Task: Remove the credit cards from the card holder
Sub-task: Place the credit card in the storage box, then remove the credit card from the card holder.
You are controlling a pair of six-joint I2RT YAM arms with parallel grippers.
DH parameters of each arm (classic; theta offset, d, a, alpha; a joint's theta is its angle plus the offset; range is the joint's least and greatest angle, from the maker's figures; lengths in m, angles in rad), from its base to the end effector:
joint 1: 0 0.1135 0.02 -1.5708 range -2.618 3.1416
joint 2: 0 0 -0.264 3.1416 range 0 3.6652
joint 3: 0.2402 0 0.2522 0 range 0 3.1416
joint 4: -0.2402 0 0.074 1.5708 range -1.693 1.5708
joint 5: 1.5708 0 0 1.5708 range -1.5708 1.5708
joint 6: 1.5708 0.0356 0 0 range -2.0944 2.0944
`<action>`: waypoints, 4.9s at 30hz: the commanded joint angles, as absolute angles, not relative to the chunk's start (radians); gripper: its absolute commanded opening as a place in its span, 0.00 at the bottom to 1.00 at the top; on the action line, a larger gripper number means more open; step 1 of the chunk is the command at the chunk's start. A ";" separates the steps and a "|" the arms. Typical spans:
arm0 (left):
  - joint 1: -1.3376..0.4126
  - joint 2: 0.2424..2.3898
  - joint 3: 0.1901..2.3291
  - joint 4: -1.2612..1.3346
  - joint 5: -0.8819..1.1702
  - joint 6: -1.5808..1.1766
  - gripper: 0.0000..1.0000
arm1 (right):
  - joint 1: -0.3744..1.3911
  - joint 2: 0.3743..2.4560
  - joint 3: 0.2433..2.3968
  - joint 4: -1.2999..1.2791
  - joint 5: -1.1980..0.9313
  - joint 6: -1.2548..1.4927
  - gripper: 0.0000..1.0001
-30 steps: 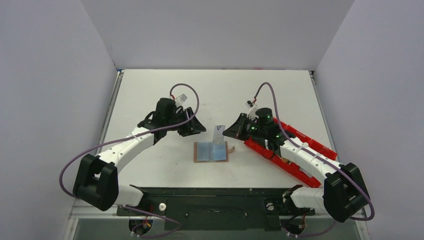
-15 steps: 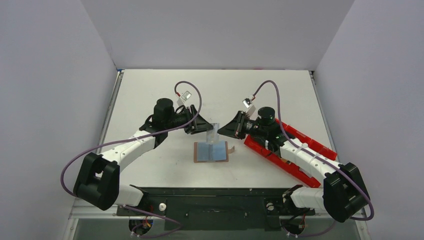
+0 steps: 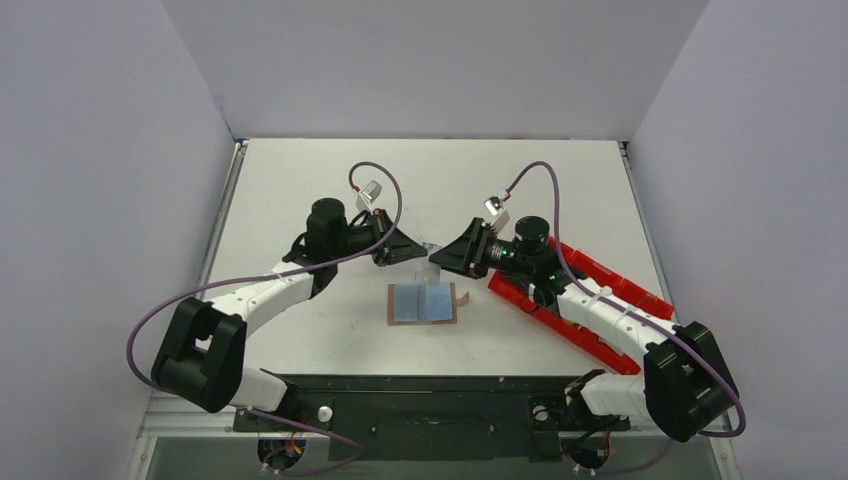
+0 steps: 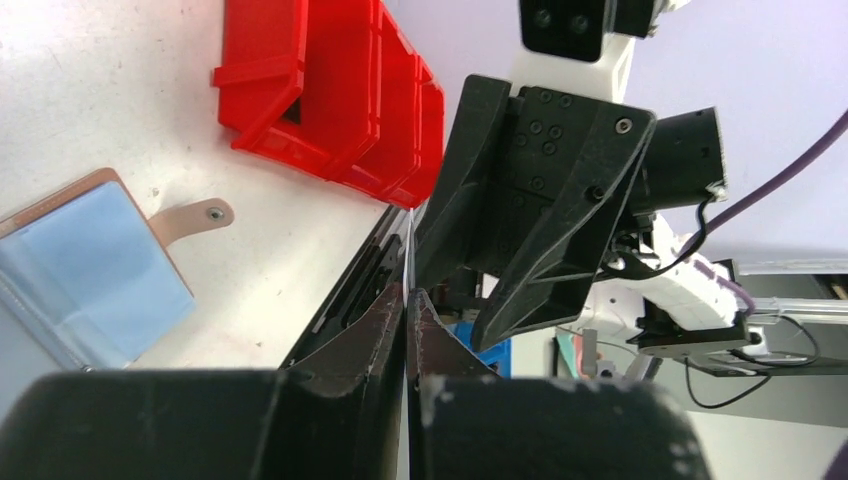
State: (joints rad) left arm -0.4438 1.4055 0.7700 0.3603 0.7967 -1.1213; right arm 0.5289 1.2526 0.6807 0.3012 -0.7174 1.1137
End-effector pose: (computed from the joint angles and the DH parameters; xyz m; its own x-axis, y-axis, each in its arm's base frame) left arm 0.2640 -0.1537 0.2499 -0.9367 -0.2518 -0.2432 0.1794 0.2510 -0.9512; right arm 0.2239 0.1580 0.2552 -0.9338 0.2374 -0.2675 -0.2020 0.2671 0.9423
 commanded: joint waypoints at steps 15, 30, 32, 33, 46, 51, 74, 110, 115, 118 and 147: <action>-0.441 1.424 0.750 0.544 0.786 -1.221 0.29 | 0.560 1.235 0.673 0.374 -0.654 1.138 0.00; -0.440 1.281 0.980 -0.377 0.374 -0.697 0.46 | 0.498 0.932 0.777 -0.468 -0.058 0.862 0.00; -0.441 1.263 0.981 -0.403 0.360 -0.673 0.47 | 0.486 0.901 0.808 -0.601 0.077 0.863 0.00; -0.442 1.256 0.977 -0.408 0.359 -0.668 0.48 | 0.481 0.895 0.818 -0.641 0.156 0.871 0.00; -0.446 1.256 1.048 -0.469 0.413 -0.582 0.52 | 0.283 0.987 0.961 -1.206 0.672 1.027 0.00; -0.450 1.274 1.068 -0.491 0.420 -0.563 0.53 | 0.216 1.068 1.000 -1.379 0.787 1.139 0.00; -0.472 1.296 1.058 -0.489 0.410 -0.569 0.54 | -0.090 1.222 0.853 -1.183 0.728 1.094 0.00; -0.510 1.275 1.043 -0.528 0.311 -0.559 0.55 | 0.346 1.068 1.139 -1.152 0.648 0.996 0.86; -0.509 1.255 1.019 -0.543 0.224 -0.575 0.55 | 0.520 1.092 1.166 -1.053 0.618 0.990 0.86; -0.507 1.244 1.010 -0.565 0.153 -0.581 0.55 | 0.624 1.120 1.163 -0.946 0.568 0.977 0.86; -0.402 1.202 0.844 -0.577 0.011 -0.653 0.55 | 0.955 1.676 1.193 -0.457 0.283 0.862 0.78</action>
State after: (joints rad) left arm -0.4263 1.2190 0.8524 -0.5735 0.0257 -0.6540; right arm 0.9443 1.6402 1.1229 -0.5060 0.2943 0.8711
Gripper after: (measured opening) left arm 0.548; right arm 0.795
